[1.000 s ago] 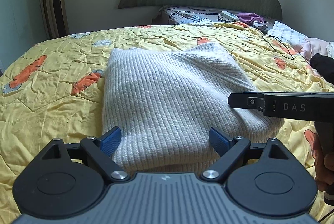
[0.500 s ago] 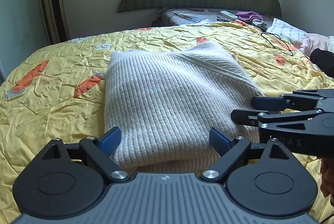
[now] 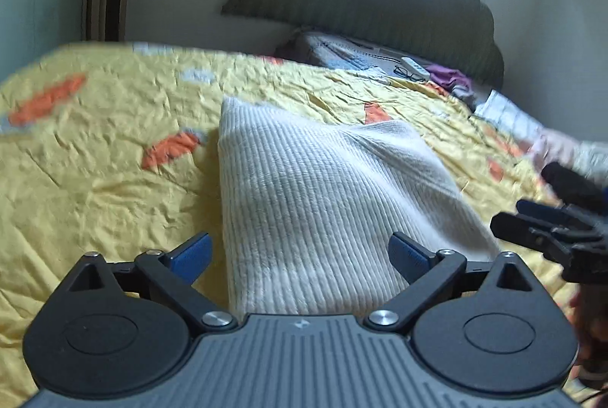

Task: Fold small clothes

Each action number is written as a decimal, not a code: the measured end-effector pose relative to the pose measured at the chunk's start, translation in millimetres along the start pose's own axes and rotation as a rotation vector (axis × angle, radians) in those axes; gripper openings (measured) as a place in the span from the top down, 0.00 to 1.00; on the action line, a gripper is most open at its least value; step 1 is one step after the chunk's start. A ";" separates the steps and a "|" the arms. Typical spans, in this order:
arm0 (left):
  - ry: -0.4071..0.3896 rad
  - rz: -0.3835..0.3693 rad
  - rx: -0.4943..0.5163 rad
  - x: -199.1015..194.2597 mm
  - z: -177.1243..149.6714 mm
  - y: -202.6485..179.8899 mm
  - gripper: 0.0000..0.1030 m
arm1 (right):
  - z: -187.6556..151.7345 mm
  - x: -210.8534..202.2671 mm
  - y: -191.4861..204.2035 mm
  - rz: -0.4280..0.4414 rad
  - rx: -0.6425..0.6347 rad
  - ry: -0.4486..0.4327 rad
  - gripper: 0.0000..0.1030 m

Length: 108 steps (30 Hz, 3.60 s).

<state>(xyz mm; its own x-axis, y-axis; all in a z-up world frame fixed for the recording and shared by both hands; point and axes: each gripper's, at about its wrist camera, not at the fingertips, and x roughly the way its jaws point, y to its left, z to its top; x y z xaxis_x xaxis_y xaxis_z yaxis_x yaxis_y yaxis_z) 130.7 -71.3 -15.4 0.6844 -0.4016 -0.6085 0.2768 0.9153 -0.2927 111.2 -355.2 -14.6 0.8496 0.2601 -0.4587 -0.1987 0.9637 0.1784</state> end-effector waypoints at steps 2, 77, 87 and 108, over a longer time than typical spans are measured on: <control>0.044 -0.080 -0.113 14.7 7.2 23.6 0.03 | 3.5 19.7 -21.0 -0.008 0.052 0.074 0.01; -0.071 0.252 0.162 -35.3 -52.5 -10.2 0.22 | -36.6 30.5 32.2 -0.018 0.122 0.141 0.04; -0.101 0.283 0.148 -52.2 -65.5 -11.2 0.22 | -52.2 11.3 60.9 -0.010 0.070 0.157 0.02; -0.137 0.323 0.149 -52.4 -89.9 -24.0 0.21 | -77.3 -1.5 84.3 -0.110 -0.090 0.152 0.01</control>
<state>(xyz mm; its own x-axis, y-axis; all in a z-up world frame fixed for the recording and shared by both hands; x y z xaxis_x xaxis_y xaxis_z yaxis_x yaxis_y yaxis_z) 27.6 -75.0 -42.7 0.8334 -0.0930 -0.5449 0.1202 0.9926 0.0144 55.4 -269.6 -66.2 0.7864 0.1529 -0.5984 -0.1578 0.9865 0.0448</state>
